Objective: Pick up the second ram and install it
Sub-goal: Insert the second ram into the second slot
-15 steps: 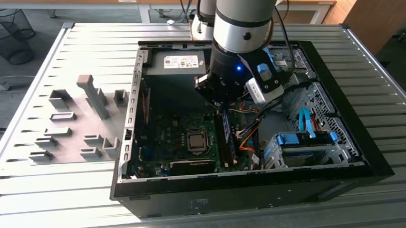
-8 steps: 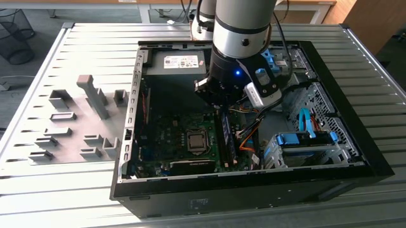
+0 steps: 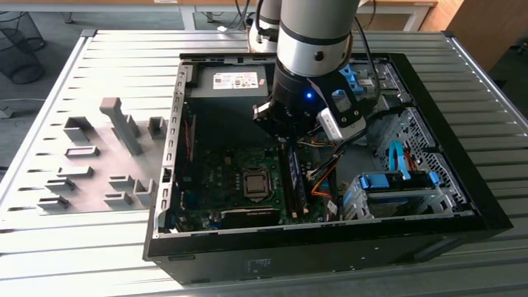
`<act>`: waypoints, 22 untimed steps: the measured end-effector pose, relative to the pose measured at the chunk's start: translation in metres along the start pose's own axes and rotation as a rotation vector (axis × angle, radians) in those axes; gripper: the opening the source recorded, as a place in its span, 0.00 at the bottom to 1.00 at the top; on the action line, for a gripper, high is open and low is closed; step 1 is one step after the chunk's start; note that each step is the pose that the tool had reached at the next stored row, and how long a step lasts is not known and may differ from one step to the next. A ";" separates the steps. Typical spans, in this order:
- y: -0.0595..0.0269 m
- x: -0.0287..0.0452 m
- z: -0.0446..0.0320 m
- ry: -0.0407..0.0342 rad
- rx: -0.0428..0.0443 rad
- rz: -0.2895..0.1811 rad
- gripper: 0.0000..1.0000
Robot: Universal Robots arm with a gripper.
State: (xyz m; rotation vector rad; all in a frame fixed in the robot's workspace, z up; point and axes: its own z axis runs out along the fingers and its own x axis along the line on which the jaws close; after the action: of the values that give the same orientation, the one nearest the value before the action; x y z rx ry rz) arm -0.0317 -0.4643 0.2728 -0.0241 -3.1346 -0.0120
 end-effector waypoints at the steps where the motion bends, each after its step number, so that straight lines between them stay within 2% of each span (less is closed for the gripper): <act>1: 0.0000 0.0000 0.0006 0.0008 -0.0002 -0.001 0.14; 11: -0.0006 -0.0002 0.0066 0.0030 0.0000 -0.005 0.14; 22: -0.0007 -0.0002 0.0069 0.0030 0.0002 -0.005 0.14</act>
State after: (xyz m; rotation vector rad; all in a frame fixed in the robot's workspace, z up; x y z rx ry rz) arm -0.0315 -0.4649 0.2659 -0.0168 -3.1316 -0.0118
